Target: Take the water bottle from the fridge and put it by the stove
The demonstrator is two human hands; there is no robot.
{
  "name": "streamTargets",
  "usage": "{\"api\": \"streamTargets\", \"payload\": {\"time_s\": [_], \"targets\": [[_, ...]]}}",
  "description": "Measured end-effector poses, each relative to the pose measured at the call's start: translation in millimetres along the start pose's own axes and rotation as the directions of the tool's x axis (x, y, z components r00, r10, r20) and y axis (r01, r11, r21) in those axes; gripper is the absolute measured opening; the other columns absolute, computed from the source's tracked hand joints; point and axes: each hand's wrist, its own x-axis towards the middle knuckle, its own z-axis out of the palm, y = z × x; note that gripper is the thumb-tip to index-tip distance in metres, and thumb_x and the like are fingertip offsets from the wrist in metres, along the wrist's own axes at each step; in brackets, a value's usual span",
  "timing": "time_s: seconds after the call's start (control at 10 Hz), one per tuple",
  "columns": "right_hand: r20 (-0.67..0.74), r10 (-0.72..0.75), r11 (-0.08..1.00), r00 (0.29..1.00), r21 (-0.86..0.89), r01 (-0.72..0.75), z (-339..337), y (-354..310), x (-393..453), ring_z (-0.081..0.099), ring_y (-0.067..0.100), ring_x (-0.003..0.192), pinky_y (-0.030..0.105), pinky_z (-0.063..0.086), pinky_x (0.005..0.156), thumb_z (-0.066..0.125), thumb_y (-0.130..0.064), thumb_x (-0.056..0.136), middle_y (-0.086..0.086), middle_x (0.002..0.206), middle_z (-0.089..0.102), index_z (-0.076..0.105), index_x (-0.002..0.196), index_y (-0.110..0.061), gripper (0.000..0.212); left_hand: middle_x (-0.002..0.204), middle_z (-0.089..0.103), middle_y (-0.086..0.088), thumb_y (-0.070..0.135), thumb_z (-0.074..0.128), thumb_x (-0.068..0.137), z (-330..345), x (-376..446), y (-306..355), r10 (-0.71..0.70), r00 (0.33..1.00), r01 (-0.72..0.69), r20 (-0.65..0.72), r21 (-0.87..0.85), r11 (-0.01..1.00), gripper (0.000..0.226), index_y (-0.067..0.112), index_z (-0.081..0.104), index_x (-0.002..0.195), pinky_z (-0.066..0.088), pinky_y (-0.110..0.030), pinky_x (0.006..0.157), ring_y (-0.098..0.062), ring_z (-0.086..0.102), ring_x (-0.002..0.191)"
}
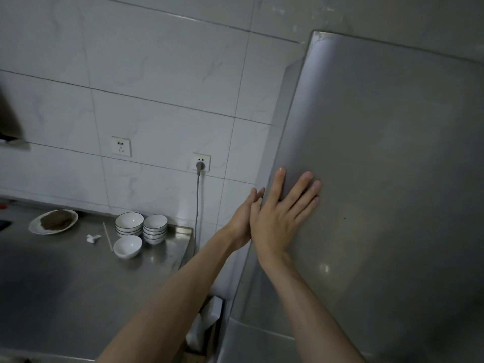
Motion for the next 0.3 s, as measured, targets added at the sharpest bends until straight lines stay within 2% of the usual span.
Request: {"api": "streamTargets", "payload": {"time_s": [0.1, 0.2, 0.3], "targets": [[0.103, -0.083, 0.996, 0.991, 0.018, 0.082, -6.4, 2.3, -2.4, 0.007, 0.049, 0.152, 0.059, 0.007, 0.125, 0.051, -0.045, 0.093, 0.029, 0.164, 0.011, 0.014, 0.161, -0.024, 0.080, 0.157, 0.053, -0.006, 0.055, 0.018, 0.109, -9.5, -3.5, 3.2, 0.061, 0.998, -0.061, -0.019, 0.042, 0.997, 0.066, 0.019, 0.035, 0.162, 0.030, -0.045, 0.127, -0.023, 0.048, 0.148], [0.106, -0.217, 0.960, 0.970, 0.205, 0.192, -25.7, 20.6, -9.7, 0.009, 0.037, 0.155, 0.048, 0.015, 0.127, 0.049, -0.037, 0.096, 0.017, 0.166, 0.016, 0.029, 0.157, -0.019, 0.066, 0.165, 0.042, 0.001, 0.064, 0.019, 0.106, -14.4, -10.7, 1.5, 0.043, 0.992, -0.030, -0.119, 0.109, 0.994, 0.071, 0.024, 0.034, 0.162, 0.023, -0.052, 0.128, -0.020, 0.037, 0.154], [0.175, -0.241, 0.896, 0.955, 0.417, 0.150, -54.5, 64.9, -61.2, 0.038, 0.023, 0.145, 0.031, 0.031, 0.121, 0.055, -0.020, 0.095, 0.007, 0.153, 0.046, 0.049, 0.143, -0.012, 0.049, 0.169, 0.031, 0.010, 0.068, 0.026, 0.103, -29.5, -32.8, -40.8, 0.049, 0.968, 0.016, -0.245, 0.256, 0.967, 0.071, 0.029, 0.035, 0.161, 0.018, -0.048, 0.128, -0.013, 0.025, 0.158]]}}
